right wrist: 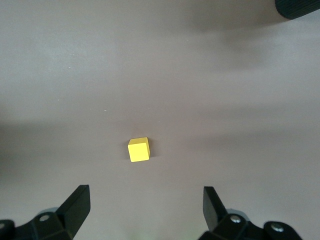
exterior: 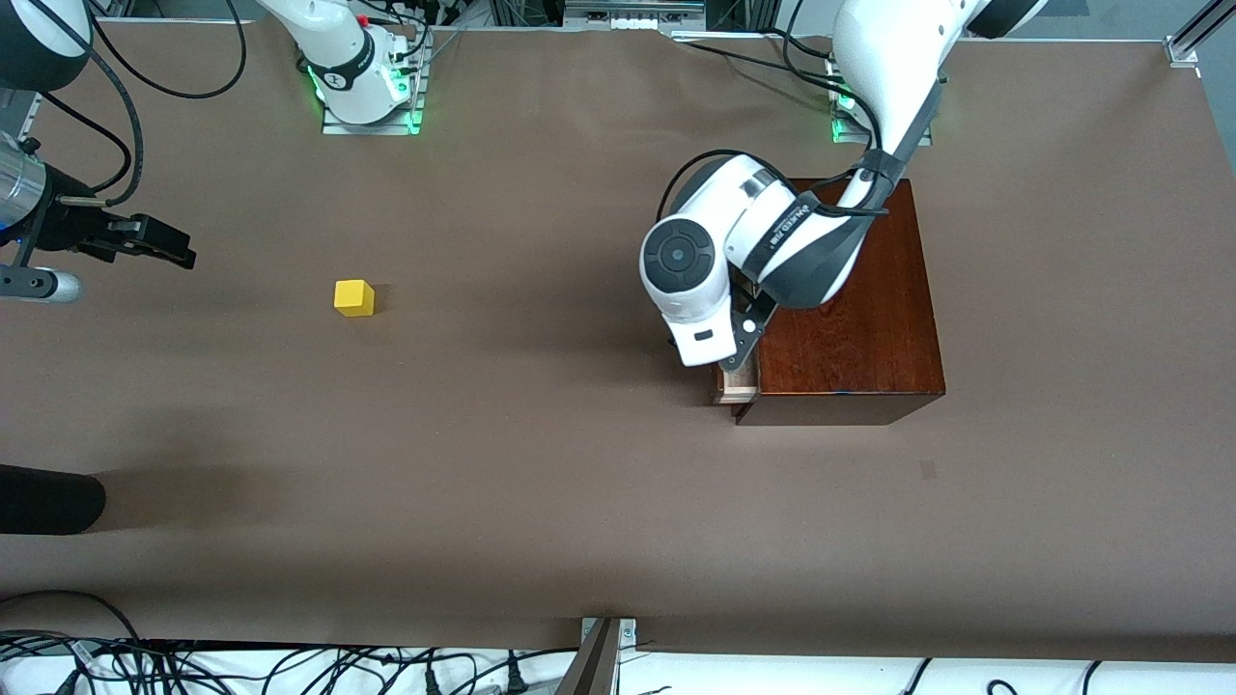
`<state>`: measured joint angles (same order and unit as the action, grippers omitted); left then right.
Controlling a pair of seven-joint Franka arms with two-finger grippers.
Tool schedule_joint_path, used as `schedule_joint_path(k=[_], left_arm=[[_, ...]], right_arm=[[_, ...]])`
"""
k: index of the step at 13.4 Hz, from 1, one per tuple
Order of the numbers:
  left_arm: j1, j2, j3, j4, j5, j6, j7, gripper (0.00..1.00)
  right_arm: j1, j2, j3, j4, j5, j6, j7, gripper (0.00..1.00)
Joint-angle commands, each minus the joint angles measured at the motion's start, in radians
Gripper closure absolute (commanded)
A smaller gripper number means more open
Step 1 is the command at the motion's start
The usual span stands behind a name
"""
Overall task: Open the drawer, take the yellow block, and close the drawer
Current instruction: 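Push the drawer into the wooden box with the left gripper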
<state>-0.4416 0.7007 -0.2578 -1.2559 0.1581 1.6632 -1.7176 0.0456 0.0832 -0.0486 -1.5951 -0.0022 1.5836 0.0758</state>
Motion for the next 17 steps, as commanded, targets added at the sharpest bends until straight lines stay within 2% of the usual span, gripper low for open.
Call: schedule_joint_path(k=[1,7,11,12,13,15,16,17], left_arm=[[0.058,-0.064,0.005,-0.080,0.024,0.001,0.081,1.00],[0.090,-0.069,0.005,-0.086,0.020,0.003,0.131,1.00],[0.086,-0.081,-0.003,-0.047,-0.009,-0.006,0.122,1.00],[0.078,-0.086,-0.004,-0.018,-0.043,-0.010,0.113,0.98],[0.078,-0.090,-0.009,0.004,-0.061,-0.029,0.106,0.88],[0.061,-0.109,-0.024,0.068,-0.066,-0.118,0.107,0.84],[0.061,-0.110,-0.032,0.110,-0.066,-0.156,0.108,0.73],[0.061,-0.116,-0.041,0.145,-0.065,-0.177,0.116,0.01]], right_arm=[[0.011,-0.013,-0.010,0.001,0.004,-0.004,0.005,0.00],[0.011,-0.013,-0.008,0.001,0.004,-0.004,0.001,0.00],[0.011,-0.013,-0.010,0.001,0.004,-0.005,-0.001,0.00],[0.011,-0.013,-0.008,0.001,0.004,-0.004,0.001,0.00],[0.011,-0.013,-0.008,0.001,0.004,-0.007,-0.001,0.00],[0.011,-0.013,-0.010,0.001,0.004,-0.007,-0.004,0.00],[0.011,-0.013,-0.010,0.001,0.004,-0.008,-0.004,0.00],[0.011,-0.013,-0.008,0.001,0.004,-0.004,-0.002,0.00]])
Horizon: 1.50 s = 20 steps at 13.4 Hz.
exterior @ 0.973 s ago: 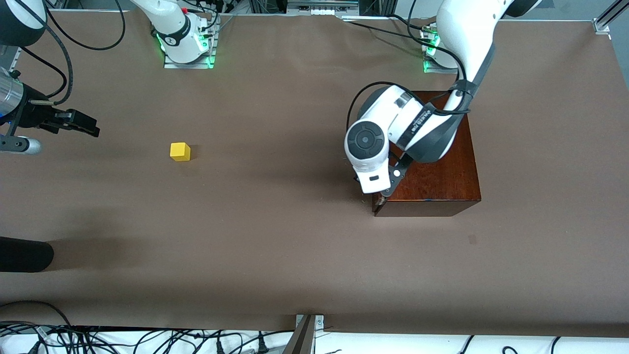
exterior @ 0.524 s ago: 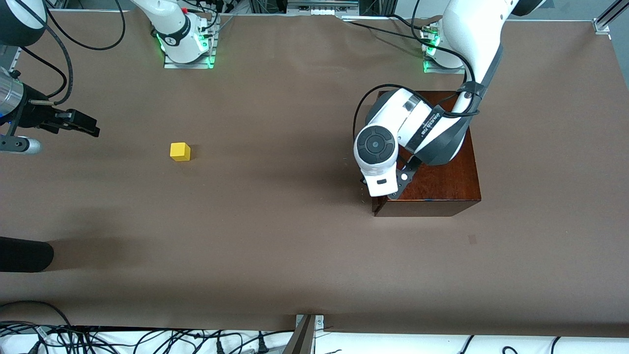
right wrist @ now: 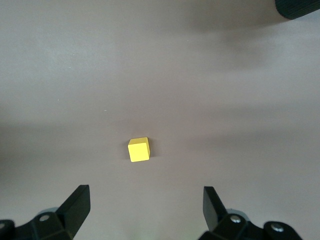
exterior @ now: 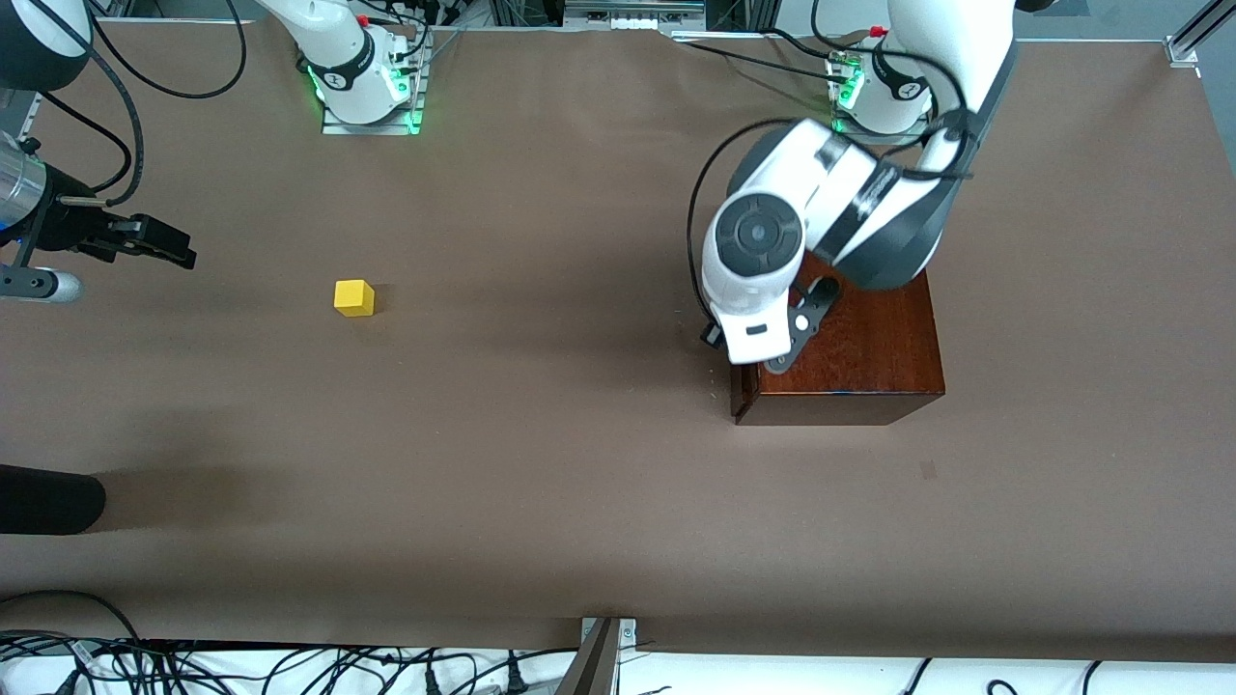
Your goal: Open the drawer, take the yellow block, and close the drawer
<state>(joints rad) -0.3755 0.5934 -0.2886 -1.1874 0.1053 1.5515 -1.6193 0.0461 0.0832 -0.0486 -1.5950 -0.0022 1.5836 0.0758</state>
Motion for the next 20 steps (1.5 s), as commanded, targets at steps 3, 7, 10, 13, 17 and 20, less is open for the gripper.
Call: schedule_joint_path(k=[3,7,10,13,17,20], left_arm=[[-0.009,-0.061,-0.020,0.101,-0.006,-0.076,0.022,0.00],[0.006,-0.148,-0.007,0.098,0.004,-0.080,0.154,0.00],[0.059,-0.196,-0.007,0.089,0.005,-0.152,0.345,0.00],[0.145,-0.263,-0.012,0.031,0.004,-0.168,0.516,0.00],[0.279,-0.386,-0.014,-0.082,-0.016,-0.165,0.807,0.00],[0.389,-0.452,-0.014,-0.147,-0.050,-0.160,1.042,0.00]], right_arm=[[0.011,-0.013,-0.010,0.001,0.004,-0.008,-0.001,0.00],[0.011,-0.013,-0.008,0.001,0.004,-0.008,-0.002,0.00],[0.011,-0.013,-0.010,0.003,0.004,-0.008,-0.002,0.00],[0.011,-0.013,-0.010,0.001,0.004,-0.010,-0.002,0.00],[0.011,-0.013,-0.010,0.001,0.004,-0.010,-0.002,0.00],[0.011,-0.013,-0.008,0.003,0.004,-0.010,-0.002,0.00]])
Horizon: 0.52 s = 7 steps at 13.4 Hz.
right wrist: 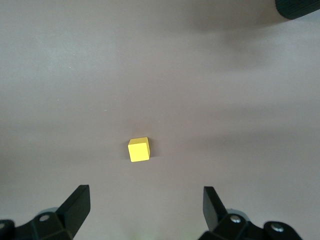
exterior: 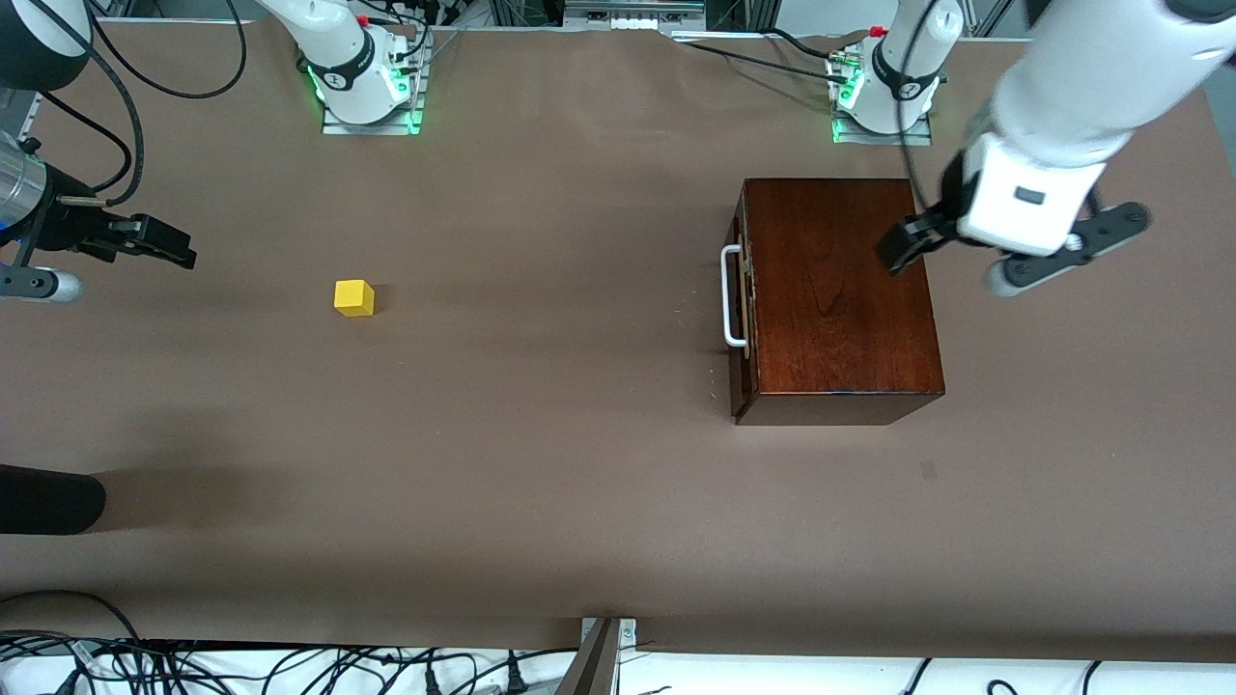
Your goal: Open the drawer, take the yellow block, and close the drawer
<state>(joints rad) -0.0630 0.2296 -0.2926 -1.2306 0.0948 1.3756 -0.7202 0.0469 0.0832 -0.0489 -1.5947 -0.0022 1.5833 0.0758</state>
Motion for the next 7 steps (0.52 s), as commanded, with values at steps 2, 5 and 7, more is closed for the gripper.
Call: schedule_joint_path(k=[2,5,7], left_arm=[[0.126,-0.111,-0.010,-0.133,-0.041,0.016,0.247,0.00],[0.207,-0.148,-0.010,-0.183,-0.041,0.042,0.407,0.00],[0.255,-0.200,-0.010,-0.263,-0.043,0.098,0.505,0.00]], right_arm=[[0.010,-0.013,-0.008,0.001,0.004,-0.009,-0.002,0.00],[0.010,-0.013,-0.008,0.001,0.004,-0.009,-0.002,0.00],[0.010,-0.013,-0.008,0.001,0.004,-0.009,-0.002,0.00]])
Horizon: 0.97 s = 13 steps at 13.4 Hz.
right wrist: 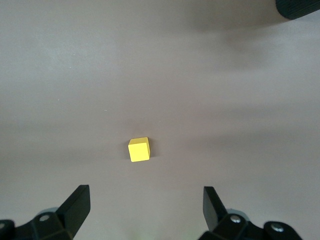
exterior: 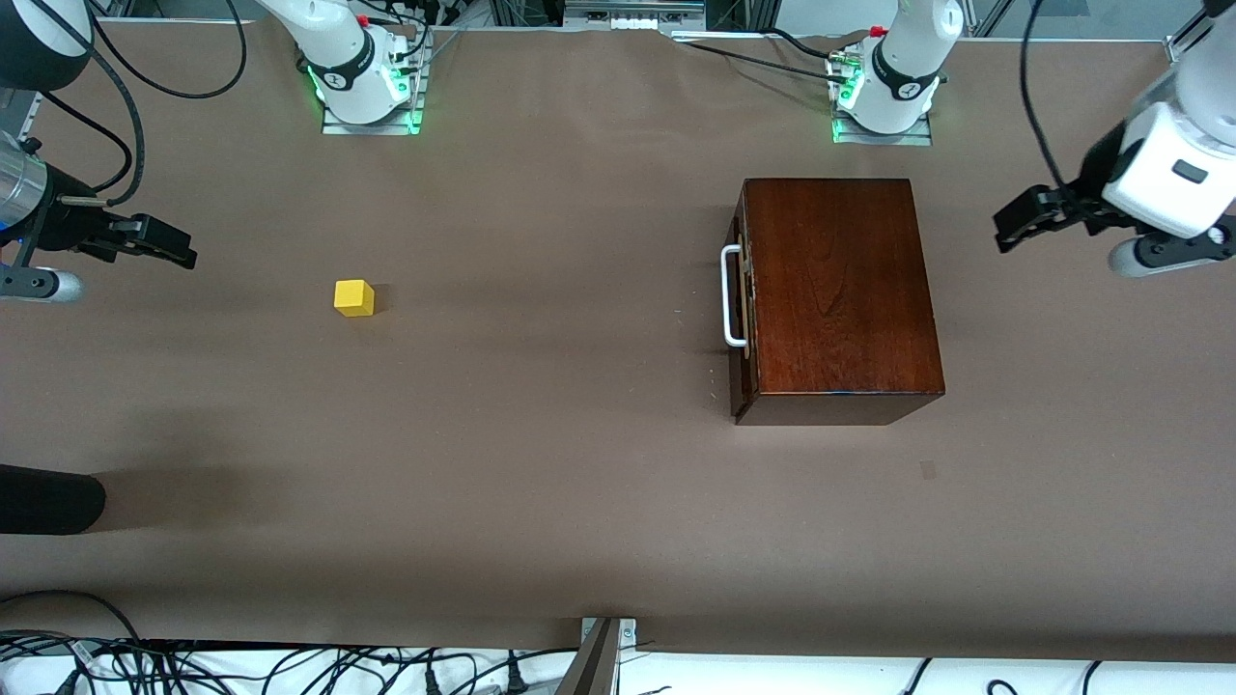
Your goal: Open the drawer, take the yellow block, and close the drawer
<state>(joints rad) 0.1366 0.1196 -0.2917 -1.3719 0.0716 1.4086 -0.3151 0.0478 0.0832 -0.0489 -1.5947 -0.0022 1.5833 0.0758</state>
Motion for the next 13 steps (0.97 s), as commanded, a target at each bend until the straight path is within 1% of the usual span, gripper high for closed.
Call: schedule_joint_path(k=[1,2,4,13], left_arm=[[0.075,-0.110,-0.010,-0.154,-0.021,0.085,0.131,0.00],[0.084,-0.118,-0.010,-0.170,-0.021,0.098,0.157,0.00],[0.087,-0.118,-0.006,-0.171,-0.021,0.098,0.163,0.00],[0.101,-0.112,-0.001,-0.164,-0.036,0.101,0.163,0.00]], right_arm=[[0.009,-0.013,-0.008,0.001,0.004,-0.009,-0.002,0.00],[0.009,-0.013,-0.008,0.001,0.004,-0.008,-0.002,0.00],[0.009,-0.013,-0.008,0.002,0.004,-0.008,-0.002,0.00],[0.009,-0.013,-0.008,0.001,0.004,-0.008,-0.002,0.00]])
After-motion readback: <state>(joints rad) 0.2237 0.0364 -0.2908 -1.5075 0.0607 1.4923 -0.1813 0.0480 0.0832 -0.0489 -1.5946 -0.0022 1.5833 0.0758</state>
